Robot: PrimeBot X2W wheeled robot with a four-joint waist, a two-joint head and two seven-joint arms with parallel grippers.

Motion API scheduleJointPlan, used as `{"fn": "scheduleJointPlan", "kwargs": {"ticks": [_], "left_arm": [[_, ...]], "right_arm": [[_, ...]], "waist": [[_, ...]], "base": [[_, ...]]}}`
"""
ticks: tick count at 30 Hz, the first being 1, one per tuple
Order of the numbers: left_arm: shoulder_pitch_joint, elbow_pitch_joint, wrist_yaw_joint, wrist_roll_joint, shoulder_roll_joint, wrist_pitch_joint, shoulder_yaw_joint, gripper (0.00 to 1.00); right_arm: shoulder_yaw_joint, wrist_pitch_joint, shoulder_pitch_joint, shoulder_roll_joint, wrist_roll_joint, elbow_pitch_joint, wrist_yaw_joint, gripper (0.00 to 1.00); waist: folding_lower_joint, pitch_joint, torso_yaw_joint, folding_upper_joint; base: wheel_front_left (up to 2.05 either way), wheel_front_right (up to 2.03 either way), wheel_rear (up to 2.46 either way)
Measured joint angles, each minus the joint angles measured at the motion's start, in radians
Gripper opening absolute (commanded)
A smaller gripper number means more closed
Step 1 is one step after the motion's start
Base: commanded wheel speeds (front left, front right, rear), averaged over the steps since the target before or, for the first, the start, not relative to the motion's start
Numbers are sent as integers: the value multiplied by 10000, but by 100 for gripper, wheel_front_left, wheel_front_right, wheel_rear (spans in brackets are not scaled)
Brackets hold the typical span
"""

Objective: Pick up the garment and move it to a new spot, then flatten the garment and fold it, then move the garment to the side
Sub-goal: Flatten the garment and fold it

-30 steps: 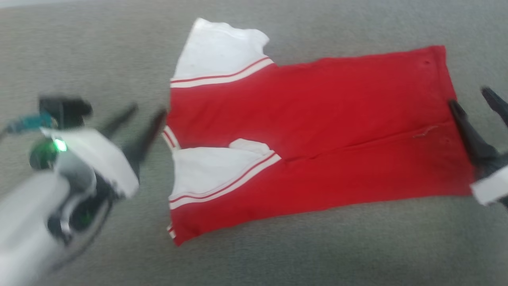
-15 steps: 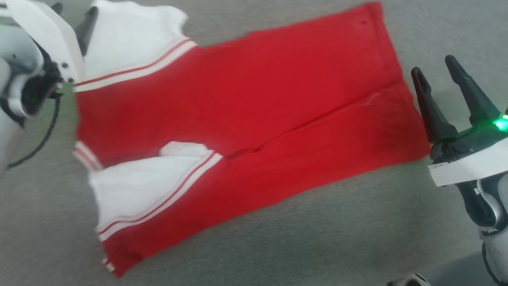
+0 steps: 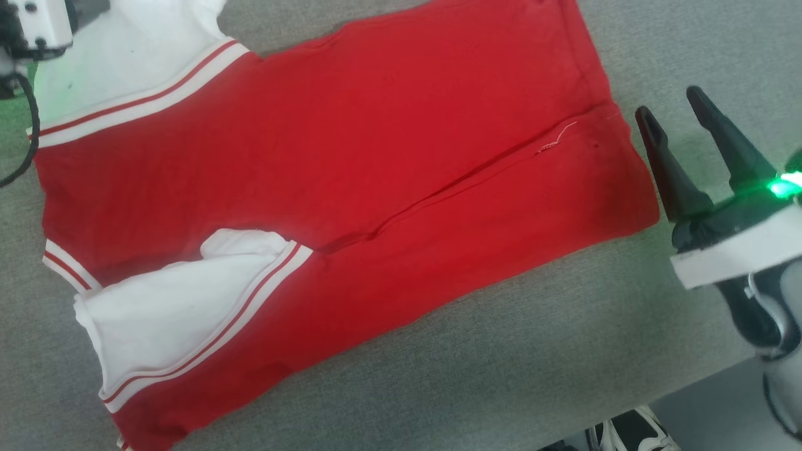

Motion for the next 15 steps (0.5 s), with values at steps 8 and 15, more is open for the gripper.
{"fn": "scheduleJointPlan", "kwargs": {"ticks": [8,15], "left_arm": [[-404,-40,-140,-84,-623,184,-25,0],[-794,-33,-510,-4,-1260,-82,-94,0]], "right_arm": [[1089,2648,-2661,-811,1172,1014,0,100],[1785,4637,-5193,-1066,2234,2713,0,100]], "waist": [[0,271,381,0],[-1,593,977,0]], "base": [[0,0,0],[0,0,0]]}}
